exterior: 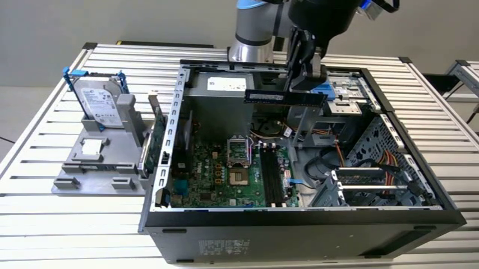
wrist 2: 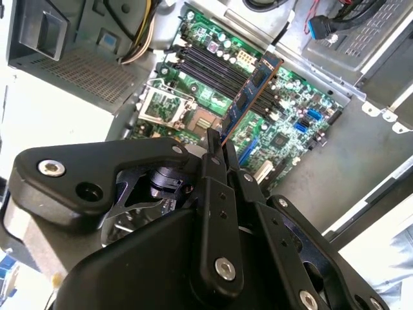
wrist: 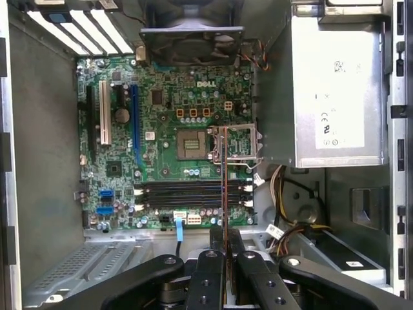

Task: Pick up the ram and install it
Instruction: 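Insert the ram into the slot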

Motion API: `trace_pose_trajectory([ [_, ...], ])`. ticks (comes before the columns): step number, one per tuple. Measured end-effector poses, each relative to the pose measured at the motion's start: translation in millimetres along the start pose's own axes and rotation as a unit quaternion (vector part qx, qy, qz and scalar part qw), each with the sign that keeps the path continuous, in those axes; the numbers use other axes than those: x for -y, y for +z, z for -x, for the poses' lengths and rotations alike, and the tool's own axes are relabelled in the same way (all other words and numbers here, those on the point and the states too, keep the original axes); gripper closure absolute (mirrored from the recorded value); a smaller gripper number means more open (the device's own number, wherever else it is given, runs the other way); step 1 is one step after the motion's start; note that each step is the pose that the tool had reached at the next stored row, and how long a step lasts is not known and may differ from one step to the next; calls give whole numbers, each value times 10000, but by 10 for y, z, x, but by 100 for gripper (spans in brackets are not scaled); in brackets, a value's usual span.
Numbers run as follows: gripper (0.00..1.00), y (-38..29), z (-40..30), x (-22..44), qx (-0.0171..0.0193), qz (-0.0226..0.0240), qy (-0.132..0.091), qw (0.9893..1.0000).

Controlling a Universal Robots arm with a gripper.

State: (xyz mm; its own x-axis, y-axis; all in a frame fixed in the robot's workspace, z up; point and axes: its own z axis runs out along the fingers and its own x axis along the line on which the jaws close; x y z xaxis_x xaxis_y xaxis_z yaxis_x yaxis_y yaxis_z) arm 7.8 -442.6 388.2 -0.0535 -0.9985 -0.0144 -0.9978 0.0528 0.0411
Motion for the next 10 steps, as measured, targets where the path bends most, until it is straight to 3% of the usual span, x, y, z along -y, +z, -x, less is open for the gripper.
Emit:
trace_pose_trajectory([
  [10,100,0,0,-1,9,-3,235,9997],
])
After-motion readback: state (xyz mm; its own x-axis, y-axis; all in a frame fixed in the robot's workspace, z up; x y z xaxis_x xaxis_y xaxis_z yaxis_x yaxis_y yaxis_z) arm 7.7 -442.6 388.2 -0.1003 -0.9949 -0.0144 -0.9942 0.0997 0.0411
